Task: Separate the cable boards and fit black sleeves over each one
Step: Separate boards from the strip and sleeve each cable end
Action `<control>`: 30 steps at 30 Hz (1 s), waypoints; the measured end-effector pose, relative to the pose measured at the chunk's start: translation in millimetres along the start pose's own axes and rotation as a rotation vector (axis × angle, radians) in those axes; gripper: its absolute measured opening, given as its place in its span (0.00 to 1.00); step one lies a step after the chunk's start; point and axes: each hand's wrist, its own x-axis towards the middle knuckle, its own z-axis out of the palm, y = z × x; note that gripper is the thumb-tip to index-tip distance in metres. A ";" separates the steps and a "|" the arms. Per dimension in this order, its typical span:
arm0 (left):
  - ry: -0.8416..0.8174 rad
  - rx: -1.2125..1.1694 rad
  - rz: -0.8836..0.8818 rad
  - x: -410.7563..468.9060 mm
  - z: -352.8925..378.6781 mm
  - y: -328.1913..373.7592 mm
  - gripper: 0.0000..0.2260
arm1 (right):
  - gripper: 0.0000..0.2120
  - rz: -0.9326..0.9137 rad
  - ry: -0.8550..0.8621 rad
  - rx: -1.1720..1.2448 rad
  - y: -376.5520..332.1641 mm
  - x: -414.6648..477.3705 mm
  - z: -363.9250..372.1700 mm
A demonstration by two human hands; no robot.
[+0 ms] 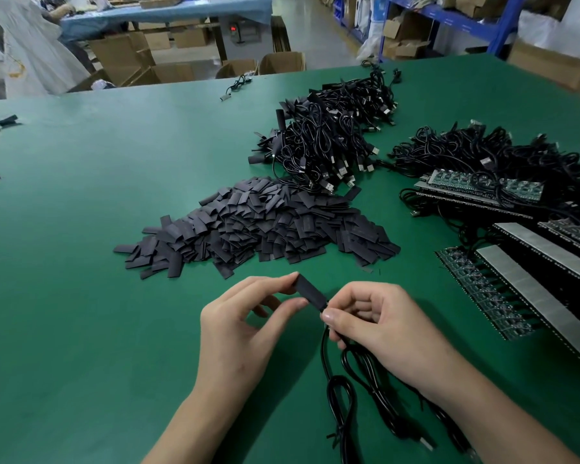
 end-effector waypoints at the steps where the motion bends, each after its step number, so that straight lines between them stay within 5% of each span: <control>1: -0.004 0.008 0.006 0.3 -0.2 0.0 0.12 | 0.04 0.000 0.003 -0.003 -0.3 -0.2 0.4; 6: -0.017 0.018 0.013 0.8 -1.1 -0.9 0.10 | 0.05 -0.003 0.023 -0.035 -0.5 -1.1 1.2; 11: -0.017 -0.514 -0.385 -0.8 4.1 5.6 0.06 | 0.04 -0.049 0.021 -0.127 -4.3 -2.6 4.0; 21: 0.070 -0.882 -0.604 4.0 4.1 1.7 0.07 | 0.06 -0.155 -0.127 -0.529 -12.2 -6.6 -14.4; 26: 0.039 -0.819 -0.544 4.9 3.0 -2.2 0.08 | 0.09 -0.119 -0.086 -0.381 -17.1 -7.3 -14.3; 30: -0.147 -0.377 -0.350 -0.1 -0.2 -6.0 0.16 | 0.07 -0.091 0.042 -0.160 -30.1 1.9 -23.3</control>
